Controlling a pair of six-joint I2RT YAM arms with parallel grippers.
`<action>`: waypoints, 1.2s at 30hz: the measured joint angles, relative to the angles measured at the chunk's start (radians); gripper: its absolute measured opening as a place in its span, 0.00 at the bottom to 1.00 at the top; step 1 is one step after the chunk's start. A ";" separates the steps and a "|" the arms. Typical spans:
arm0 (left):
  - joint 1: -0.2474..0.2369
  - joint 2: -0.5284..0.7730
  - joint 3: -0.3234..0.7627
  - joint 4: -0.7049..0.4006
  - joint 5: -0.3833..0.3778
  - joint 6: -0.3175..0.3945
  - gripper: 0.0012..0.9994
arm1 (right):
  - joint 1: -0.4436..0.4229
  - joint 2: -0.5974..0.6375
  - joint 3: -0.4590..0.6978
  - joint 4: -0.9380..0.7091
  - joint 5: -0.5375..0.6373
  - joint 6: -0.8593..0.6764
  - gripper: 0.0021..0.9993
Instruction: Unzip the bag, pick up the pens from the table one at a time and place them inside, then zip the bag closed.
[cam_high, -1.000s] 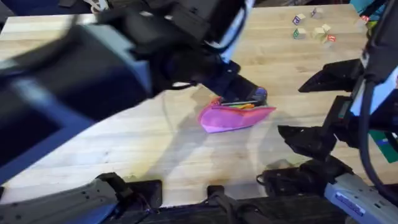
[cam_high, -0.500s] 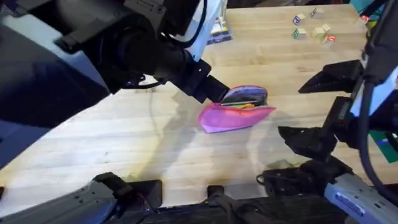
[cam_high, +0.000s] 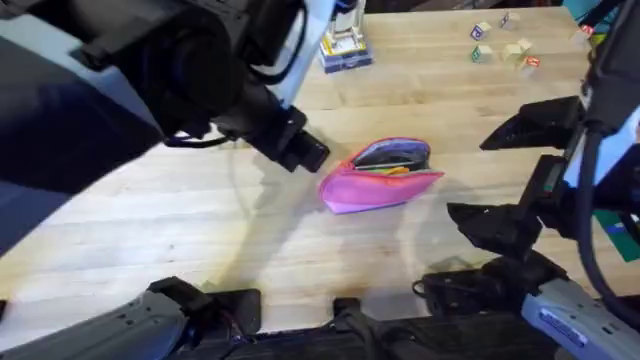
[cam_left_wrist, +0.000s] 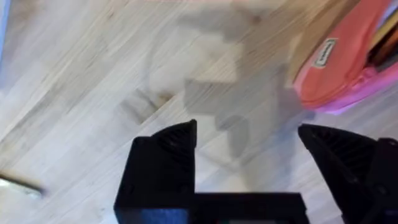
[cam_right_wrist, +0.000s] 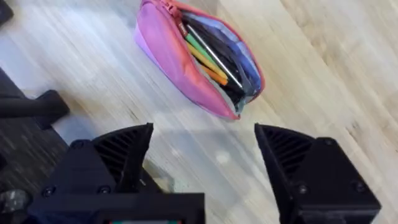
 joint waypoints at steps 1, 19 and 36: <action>0.017 0.000 0.000 -0.011 -0.003 0.015 0.99 | 0.000 0.000 0.000 0.000 0.000 0.000 1.00; 0.205 0.000 0.000 -0.015 0.228 0.482 0.99 | 0.000 0.000 0.000 0.000 0.000 0.000 1.00; 0.372 0.000 0.000 -0.264 0.690 1.111 1.00 | 0.000 0.000 0.000 0.036 -0.050 0.003 1.00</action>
